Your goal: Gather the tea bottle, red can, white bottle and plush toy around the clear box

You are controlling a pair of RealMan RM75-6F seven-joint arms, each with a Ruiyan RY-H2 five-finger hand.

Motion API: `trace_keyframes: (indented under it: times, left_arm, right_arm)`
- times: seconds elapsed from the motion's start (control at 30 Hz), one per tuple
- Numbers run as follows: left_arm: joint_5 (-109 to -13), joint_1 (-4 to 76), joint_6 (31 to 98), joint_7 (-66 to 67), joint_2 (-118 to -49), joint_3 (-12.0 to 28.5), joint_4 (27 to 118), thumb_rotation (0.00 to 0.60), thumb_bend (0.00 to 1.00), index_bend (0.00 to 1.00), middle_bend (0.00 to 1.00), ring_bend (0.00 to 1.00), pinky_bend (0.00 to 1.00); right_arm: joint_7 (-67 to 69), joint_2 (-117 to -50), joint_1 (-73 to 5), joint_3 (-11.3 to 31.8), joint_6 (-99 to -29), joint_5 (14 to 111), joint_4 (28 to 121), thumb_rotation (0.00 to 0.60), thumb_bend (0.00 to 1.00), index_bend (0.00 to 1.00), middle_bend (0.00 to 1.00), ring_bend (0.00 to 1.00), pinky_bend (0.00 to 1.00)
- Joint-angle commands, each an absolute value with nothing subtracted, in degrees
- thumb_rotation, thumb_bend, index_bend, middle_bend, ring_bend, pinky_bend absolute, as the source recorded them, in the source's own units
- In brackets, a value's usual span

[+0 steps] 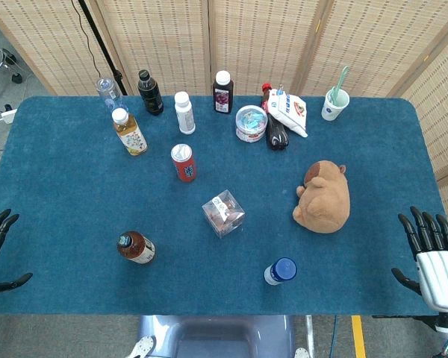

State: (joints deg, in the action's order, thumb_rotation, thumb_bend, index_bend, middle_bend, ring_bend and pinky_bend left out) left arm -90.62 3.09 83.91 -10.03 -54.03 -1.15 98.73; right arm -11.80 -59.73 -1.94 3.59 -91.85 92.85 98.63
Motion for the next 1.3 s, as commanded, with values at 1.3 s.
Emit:
trace_keyframes:
  times: [1.3]
  left_arm:
    - [-106.3,24.4,70.9,-34.9,-62.4,-2.7,89.6,0.600,0.00,0.00,0.00,0.00,0.00]
  right_arm:
    - [-10.3,-58.9,-0.9,3.3,-93.5,93.9,99.5,0.600,0.00,0.00,0.00,0.00,0.00]
